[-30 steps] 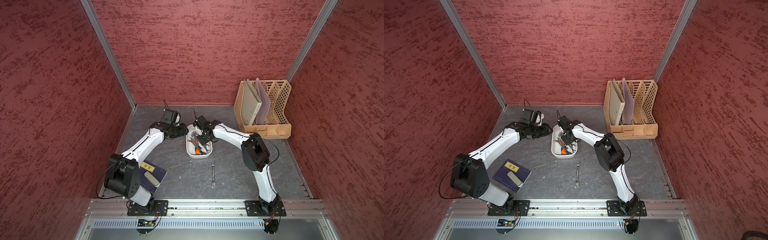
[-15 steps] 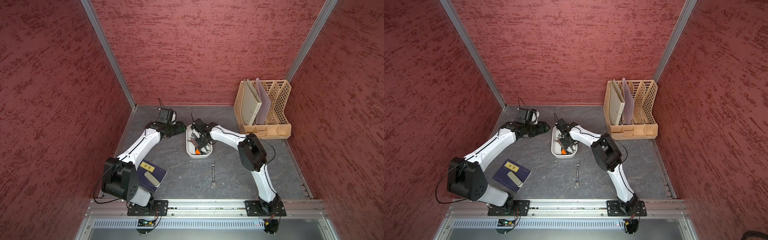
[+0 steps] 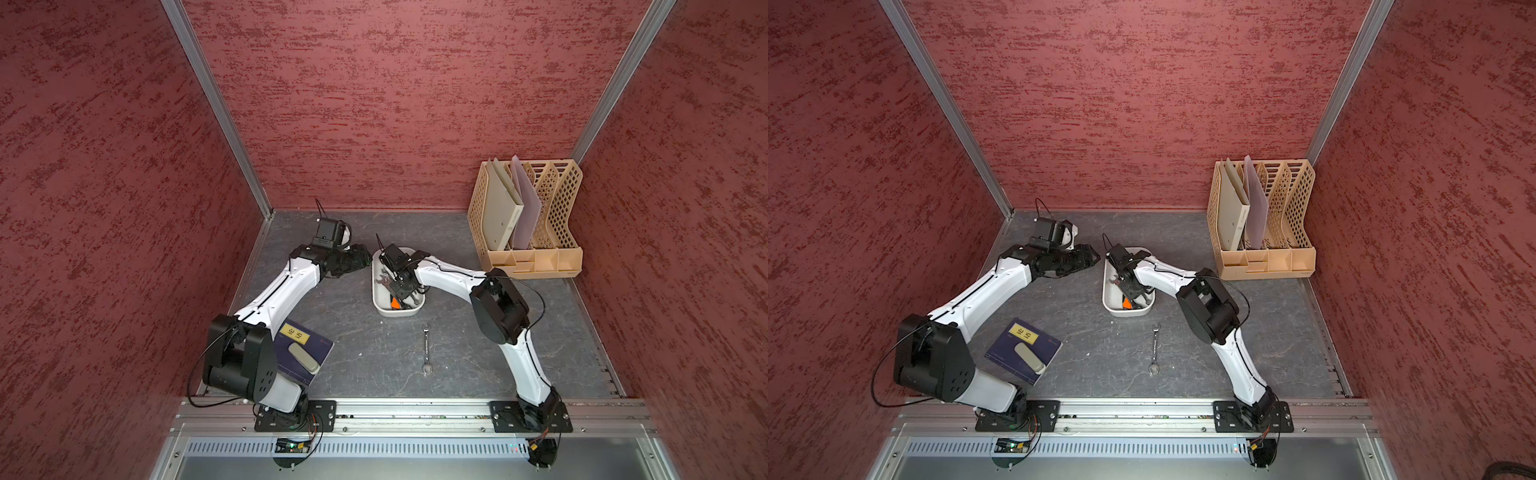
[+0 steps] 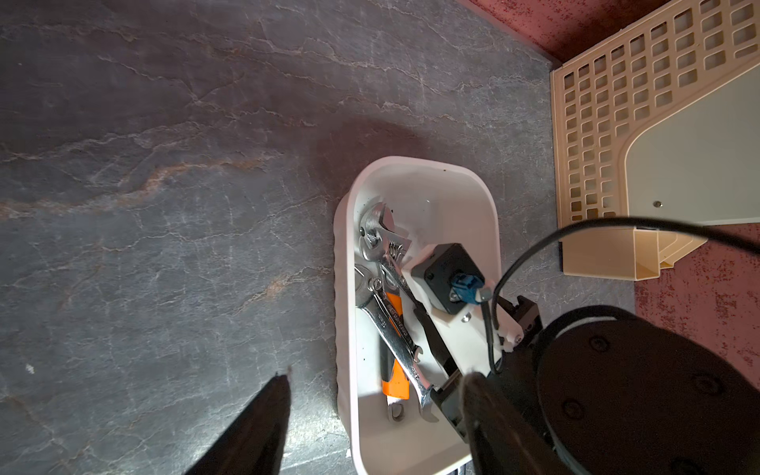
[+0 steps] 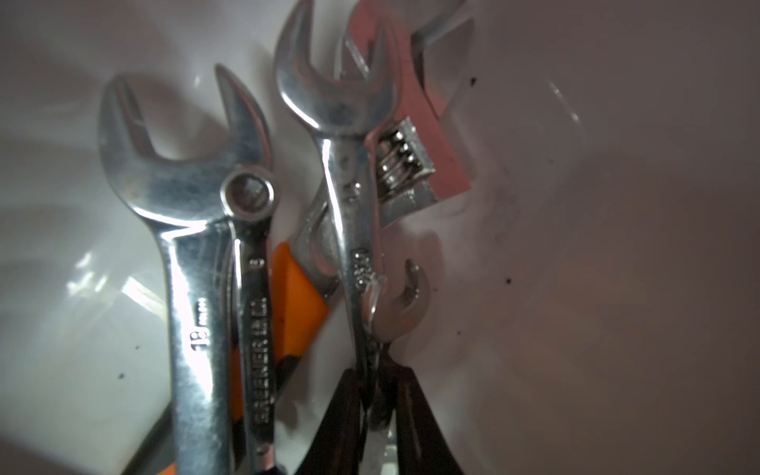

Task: Take out the wrench from the storage box
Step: Pick up the wrench from the storage box.

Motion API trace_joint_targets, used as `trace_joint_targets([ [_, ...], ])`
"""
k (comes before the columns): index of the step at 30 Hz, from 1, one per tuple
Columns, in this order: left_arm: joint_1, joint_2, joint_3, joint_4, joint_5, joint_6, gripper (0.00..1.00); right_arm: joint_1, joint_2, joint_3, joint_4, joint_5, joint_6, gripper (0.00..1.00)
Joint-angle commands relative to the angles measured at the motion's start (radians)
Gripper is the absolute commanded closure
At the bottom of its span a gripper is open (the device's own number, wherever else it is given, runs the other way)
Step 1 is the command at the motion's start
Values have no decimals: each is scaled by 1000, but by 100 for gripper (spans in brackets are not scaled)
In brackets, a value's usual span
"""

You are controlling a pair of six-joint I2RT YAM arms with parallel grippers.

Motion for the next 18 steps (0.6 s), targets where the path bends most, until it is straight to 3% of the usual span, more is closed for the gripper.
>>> trace_joint_targets([
  [1, 6, 0, -10, 18, 20, -10, 31, 3, -15, -7, 18, 30, 10, 92],
  [5, 4, -1, -11, 18, 22, -10, 30, 4, -28, -1, 16, 9, 29, 100],
  [18, -1, -10, -20, 26, 28, -11, 30, 1, -28, 51, -4, -42, 95, 100],
])
